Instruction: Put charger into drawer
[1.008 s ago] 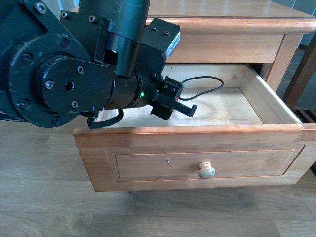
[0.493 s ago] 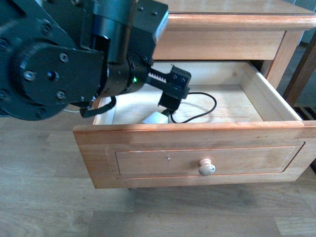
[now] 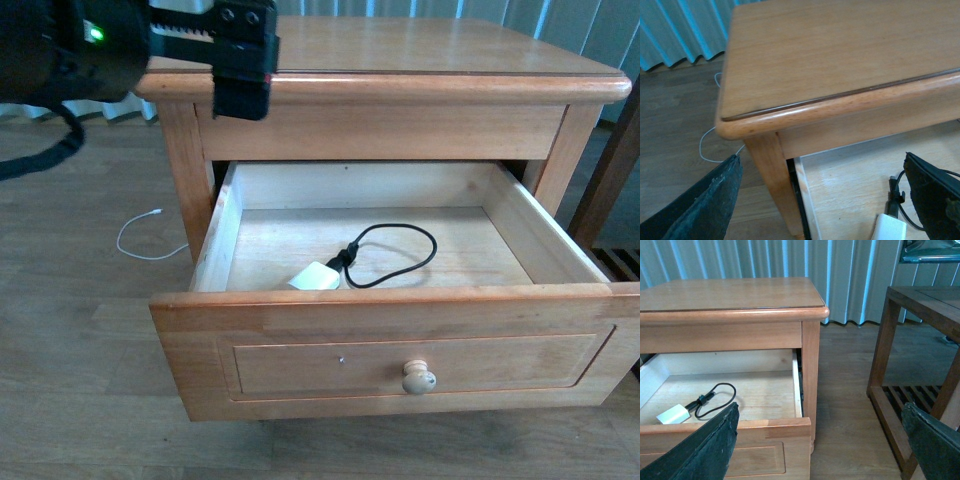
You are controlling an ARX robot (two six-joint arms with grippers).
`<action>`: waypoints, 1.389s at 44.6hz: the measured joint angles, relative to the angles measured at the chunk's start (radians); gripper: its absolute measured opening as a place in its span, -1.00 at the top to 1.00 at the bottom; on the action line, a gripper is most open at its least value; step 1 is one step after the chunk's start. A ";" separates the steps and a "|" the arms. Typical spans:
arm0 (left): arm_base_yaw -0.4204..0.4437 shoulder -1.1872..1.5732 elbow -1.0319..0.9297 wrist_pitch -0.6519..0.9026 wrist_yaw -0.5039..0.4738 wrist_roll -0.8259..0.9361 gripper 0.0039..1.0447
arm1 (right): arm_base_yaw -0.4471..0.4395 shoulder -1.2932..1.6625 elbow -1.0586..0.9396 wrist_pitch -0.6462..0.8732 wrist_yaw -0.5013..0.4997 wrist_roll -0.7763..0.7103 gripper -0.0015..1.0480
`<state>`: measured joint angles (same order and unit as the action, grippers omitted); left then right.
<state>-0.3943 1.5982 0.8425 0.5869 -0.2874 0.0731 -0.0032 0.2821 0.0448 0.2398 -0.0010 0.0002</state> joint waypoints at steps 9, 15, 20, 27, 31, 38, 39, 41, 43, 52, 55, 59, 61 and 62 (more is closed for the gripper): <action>0.018 -0.217 -0.104 -0.018 -0.058 -0.026 -0.89 | 0.000 0.000 0.000 0.000 0.000 0.000 -0.84; -0.002 -0.446 -0.183 -0.079 -0.152 -0.030 -0.89 | 0.000 0.000 0.000 0.000 0.000 0.000 -0.84; -0.042 -0.594 -0.226 -0.123 -0.224 -0.026 -0.89 | 0.000 0.000 0.000 0.000 0.000 0.000 -0.84; -0.127 -0.822 -0.284 -0.204 -0.380 -0.023 -0.89 | 0.000 0.000 0.000 0.000 0.000 0.000 -0.84; -0.197 -0.948 -0.333 -0.239 -0.499 -0.032 -0.89 | 0.000 0.000 0.000 0.000 0.000 0.000 -0.84; -0.220 -0.987 -0.349 -0.242 -0.517 -0.041 -0.89 | 0.000 0.000 0.000 0.000 -0.002 0.000 -0.84; -0.220 -0.987 -0.349 -0.242 -0.518 -0.042 -0.89 | 0.000 0.000 0.000 0.000 -0.001 0.000 -0.84; -0.220 -0.984 -0.349 -0.242 -0.518 -0.044 -0.89 | 0.000 0.000 0.000 0.000 0.000 0.000 -0.84; -0.218 -0.984 -0.348 -0.255 -0.504 -0.047 -0.87 | 0.000 0.000 0.000 0.000 0.000 0.000 -0.84; -0.041 -1.124 -0.445 -0.511 -0.130 -0.062 -0.16 | 0.000 0.000 0.000 0.000 0.000 0.000 -0.84; 0.009 -1.161 -0.489 -0.509 -0.085 -0.066 0.05 | 0.000 0.000 0.000 0.000 0.000 0.000 -0.84; 0.071 -1.209 -0.545 -0.501 -0.021 -0.070 0.36 | 0.000 0.000 0.000 0.000 0.000 0.000 -0.84; 0.101 -1.231 -0.572 -0.498 0.010 -0.071 0.53 | 0.000 0.000 0.000 0.000 0.000 0.000 -0.84; 0.113 -1.239 -0.582 -0.496 0.021 -0.071 0.60 | 0.000 0.000 0.000 0.000 0.000 0.000 -0.84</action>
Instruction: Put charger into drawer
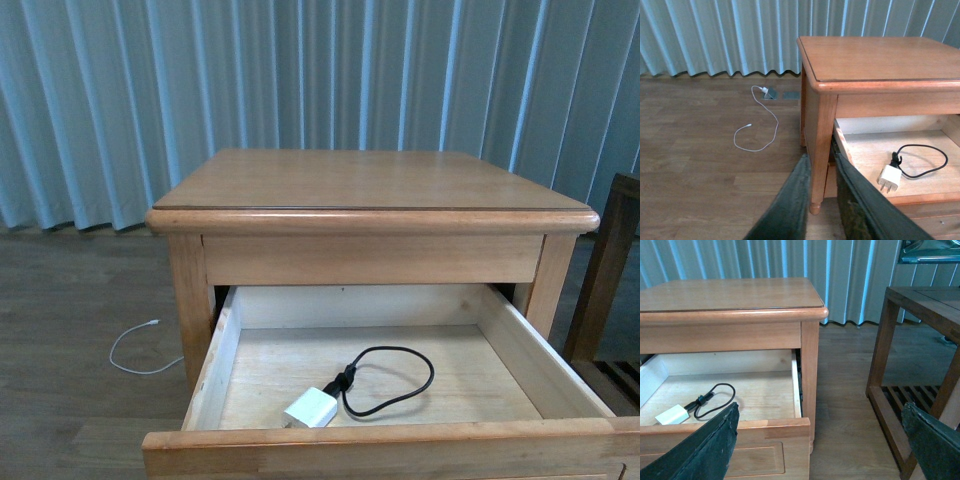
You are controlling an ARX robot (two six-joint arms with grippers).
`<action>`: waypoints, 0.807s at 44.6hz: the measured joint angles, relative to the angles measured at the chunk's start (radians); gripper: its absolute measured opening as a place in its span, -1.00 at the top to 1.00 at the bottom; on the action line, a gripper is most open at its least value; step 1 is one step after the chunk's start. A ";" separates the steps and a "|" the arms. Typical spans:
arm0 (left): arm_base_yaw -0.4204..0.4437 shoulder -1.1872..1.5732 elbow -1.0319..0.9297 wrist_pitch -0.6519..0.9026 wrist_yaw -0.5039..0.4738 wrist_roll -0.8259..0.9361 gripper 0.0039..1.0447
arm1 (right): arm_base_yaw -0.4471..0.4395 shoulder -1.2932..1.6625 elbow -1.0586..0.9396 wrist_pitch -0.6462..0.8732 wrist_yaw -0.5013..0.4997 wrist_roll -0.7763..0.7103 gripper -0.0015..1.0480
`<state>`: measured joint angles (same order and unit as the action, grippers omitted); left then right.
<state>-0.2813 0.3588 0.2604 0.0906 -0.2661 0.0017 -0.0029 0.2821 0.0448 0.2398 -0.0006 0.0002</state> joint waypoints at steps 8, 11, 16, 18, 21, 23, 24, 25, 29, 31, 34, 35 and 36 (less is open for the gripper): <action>0.098 -0.075 -0.084 0.008 0.090 -0.003 0.93 | 0.000 0.000 0.000 0.000 0.000 0.000 -0.84; 0.127 -0.100 -0.108 0.008 0.119 -0.003 0.93 | 0.000 0.000 0.000 0.000 0.000 0.000 -0.84; 0.227 -0.137 -0.139 0.008 0.245 -0.004 0.93 | 0.000 0.000 0.000 0.000 0.000 0.000 -0.84; 0.258 -0.149 -0.146 0.005 0.256 -0.003 0.93 | 0.000 0.000 0.000 0.000 0.000 0.000 -0.84; 0.275 -0.212 -0.151 -0.072 0.252 -0.004 0.93 | 0.000 0.000 0.000 0.000 0.000 0.000 -0.84; 0.277 -0.266 -0.168 -0.100 0.266 -0.004 0.93 | 0.000 0.000 0.000 0.000 0.000 0.000 -0.84; 0.277 -0.275 -0.171 -0.100 0.266 -0.004 0.93 | 0.000 0.000 0.000 0.000 0.000 0.000 -0.84; 0.277 -0.280 -0.172 -0.100 0.266 -0.004 0.93 | 0.000 0.000 0.000 0.000 0.000 0.000 -0.84; 0.278 -0.290 -0.183 -0.100 0.266 -0.004 0.93 | 0.000 0.000 0.000 0.000 0.000 0.000 -0.84; 0.278 -0.294 -0.188 -0.099 0.265 -0.004 0.93 | 0.000 0.000 0.000 0.000 0.000 0.000 -0.84; 0.278 -0.302 -0.199 -0.099 0.265 -0.004 0.93 | 0.000 0.000 0.000 0.000 0.000 0.000 -0.84; 0.278 -0.304 -0.201 -0.099 0.266 -0.004 0.93 | 0.000 0.000 0.000 0.000 0.000 0.000 -0.84; 0.278 -0.306 -0.203 -0.099 0.266 -0.004 0.93 | 0.000 0.000 0.000 0.000 0.000 0.000 -0.84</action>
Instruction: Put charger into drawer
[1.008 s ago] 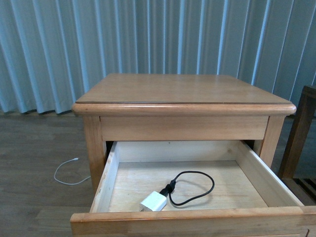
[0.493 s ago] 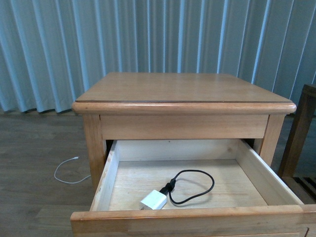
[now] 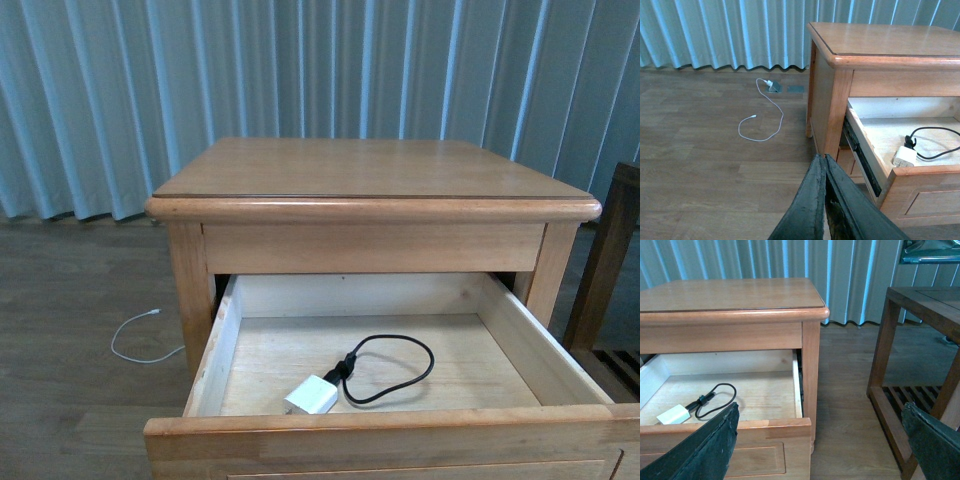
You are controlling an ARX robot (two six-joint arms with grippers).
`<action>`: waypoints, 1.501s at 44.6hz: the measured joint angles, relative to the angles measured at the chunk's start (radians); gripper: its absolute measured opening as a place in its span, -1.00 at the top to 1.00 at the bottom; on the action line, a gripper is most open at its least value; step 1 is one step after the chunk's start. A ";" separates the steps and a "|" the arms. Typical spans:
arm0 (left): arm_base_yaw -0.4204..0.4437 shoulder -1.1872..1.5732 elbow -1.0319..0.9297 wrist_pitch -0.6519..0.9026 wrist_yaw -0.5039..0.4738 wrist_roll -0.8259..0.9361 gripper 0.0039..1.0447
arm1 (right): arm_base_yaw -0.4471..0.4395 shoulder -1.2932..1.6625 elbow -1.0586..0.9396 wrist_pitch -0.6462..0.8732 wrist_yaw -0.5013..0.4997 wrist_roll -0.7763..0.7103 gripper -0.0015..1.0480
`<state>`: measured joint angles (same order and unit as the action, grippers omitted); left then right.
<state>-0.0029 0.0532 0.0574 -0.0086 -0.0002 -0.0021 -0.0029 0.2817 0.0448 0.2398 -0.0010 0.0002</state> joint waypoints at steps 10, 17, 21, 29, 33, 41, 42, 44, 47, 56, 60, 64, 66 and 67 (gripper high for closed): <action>0.000 -0.043 -0.041 0.004 0.000 0.000 0.93 | 0.000 0.000 0.000 0.000 0.000 0.000 -0.84; 0.000 -0.050 -0.045 0.003 -0.001 0.000 0.93 | 0.000 0.000 0.000 0.000 0.000 0.000 -0.84; 0.000 -0.050 -0.045 0.003 -0.001 0.000 0.93 | 0.000 0.000 0.000 0.000 0.000 0.000 -0.84; 0.000 -0.050 -0.045 0.003 -0.001 -0.001 0.49 | 0.000 0.000 0.000 0.000 0.000 0.000 -0.84; 0.000 -0.050 -0.045 0.003 -0.001 -0.001 0.08 | -0.006 0.003 0.003 -0.017 -0.031 -0.017 -0.84; 0.000 -0.050 -0.045 0.003 -0.001 0.000 -0.68 | 0.010 0.112 0.075 -0.224 -0.188 -0.117 -0.84; 0.000 -0.050 -0.045 0.003 -0.001 -0.001 -0.78 | 0.022 0.137 0.088 -0.234 -0.187 -0.117 -0.84; 0.000 -0.050 -0.045 0.003 -0.001 0.000 -0.92 | 0.042 0.185 0.110 -0.245 -0.188 -0.114 -0.84; 0.000 -0.050 -0.045 0.003 -0.001 0.000 -0.88 | 0.079 0.299 0.143 -0.233 -0.184 -0.100 -0.84; 0.000 -0.050 -0.045 0.003 -0.001 0.000 -0.89 | 0.149 0.623 0.205 -0.108 -0.142 -0.058 -0.84; 0.000 -0.050 -0.045 0.003 -0.001 0.000 -0.89 | 0.169 0.764 0.244 -0.042 -0.130 -0.034 -0.84; 0.000 -0.050 -0.045 0.003 -0.001 0.000 -0.89 | 0.185 0.875 0.277 0.014 -0.109 -0.017 -0.84; 0.000 -0.050 -0.045 0.003 -0.001 0.000 -0.89 | 0.194 0.932 0.297 0.038 -0.105 -0.011 -0.84; 0.000 -0.050 -0.045 0.003 -0.001 0.000 -0.89 | 0.198 0.956 0.307 0.047 -0.105 -0.008 -0.84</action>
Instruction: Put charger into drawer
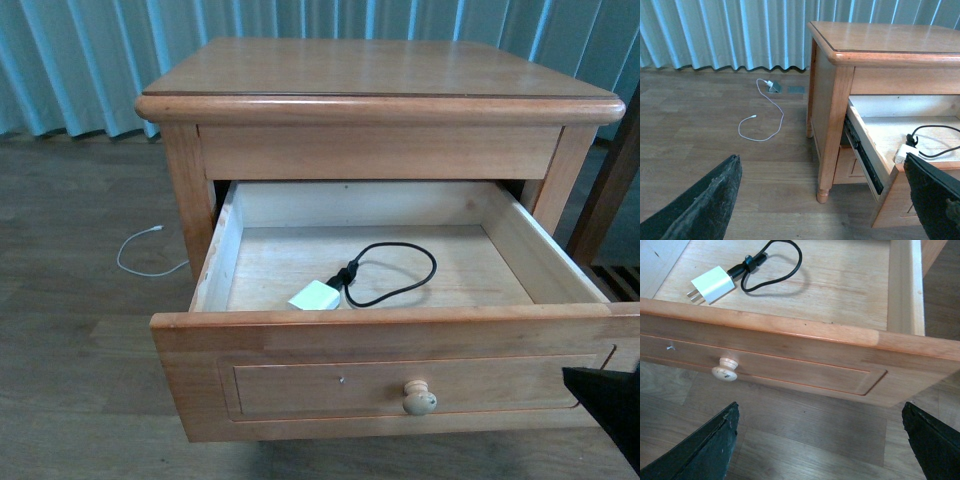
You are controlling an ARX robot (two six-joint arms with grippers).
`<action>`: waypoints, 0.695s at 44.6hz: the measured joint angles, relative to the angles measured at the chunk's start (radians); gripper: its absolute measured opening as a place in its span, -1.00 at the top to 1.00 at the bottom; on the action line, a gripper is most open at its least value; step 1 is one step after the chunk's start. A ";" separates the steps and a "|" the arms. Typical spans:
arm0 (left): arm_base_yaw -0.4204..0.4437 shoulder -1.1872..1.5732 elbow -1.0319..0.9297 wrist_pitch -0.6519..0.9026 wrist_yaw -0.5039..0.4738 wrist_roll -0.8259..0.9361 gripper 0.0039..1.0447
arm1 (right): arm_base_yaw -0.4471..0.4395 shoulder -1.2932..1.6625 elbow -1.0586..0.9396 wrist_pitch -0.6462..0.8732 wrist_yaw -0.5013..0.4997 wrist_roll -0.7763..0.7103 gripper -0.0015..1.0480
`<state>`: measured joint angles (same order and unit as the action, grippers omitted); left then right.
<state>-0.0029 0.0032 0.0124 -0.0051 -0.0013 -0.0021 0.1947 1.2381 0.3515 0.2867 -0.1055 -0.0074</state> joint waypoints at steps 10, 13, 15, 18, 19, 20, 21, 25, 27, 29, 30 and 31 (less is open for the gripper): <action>0.000 0.000 0.000 0.000 0.000 0.000 -0.89 | 0.031 0.203 0.096 0.064 0.000 0.018 -0.84; 0.000 0.000 0.000 0.000 0.000 0.000 -0.89 | 0.034 0.256 0.120 0.085 -0.001 0.021 -0.84; 0.000 0.000 0.000 0.000 0.000 0.000 -0.89 | 0.034 0.286 0.131 0.095 0.000 0.024 -0.84; 0.000 0.000 0.000 0.000 0.000 0.000 -0.89 | 0.034 0.323 0.148 0.109 0.003 0.024 -0.84; 0.000 0.000 0.000 0.000 0.000 0.000 -0.89 | 0.034 0.337 0.154 0.115 0.003 0.025 -0.84; 0.000 0.000 0.000 0.000 0.000 0.000 -0.89 | 0.034 0.344 0.158 0.117 0.004 0.025 -0.84; 0.000 0.000 0.000 0.000 0.000 0.000 -0.89 | 0.034 0.356 0.164 0.123 0.007 0.024 -0.84; 0.000 0.000 0.000 0.000 0.000 0.000 -0.89 | 0.034 0.393 0.189 0.140 0.011 0.025 -0.84; 0.000 0.000 0.000 0.000 0.000 0.000 -0.89 | 0.034 0.411 0.204 0.151 0.014 0.025 -0.84; 0.000 0.000 0.000 0.000 0.000 0.000 -0.89 | 0.036 0.441 0.229 0.168 0.026 0.024 -0.84; 0.000 0.000 0.000 0.000 0.000 0.000 -0.89 | 0.037 0.451 0.237 0.175 0.029 0.024 -0.84; 0.000 0.000 0.000 0.000 0.000 0.000 -0.89 | 0.038 0.466 0.249 0.184 0.029 0.024 -0.84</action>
<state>-0.0029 0.0032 0.0124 -0.0051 -0.0013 -0.0021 0.2329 1.7042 0.6006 0.4706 -0.0769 0.0170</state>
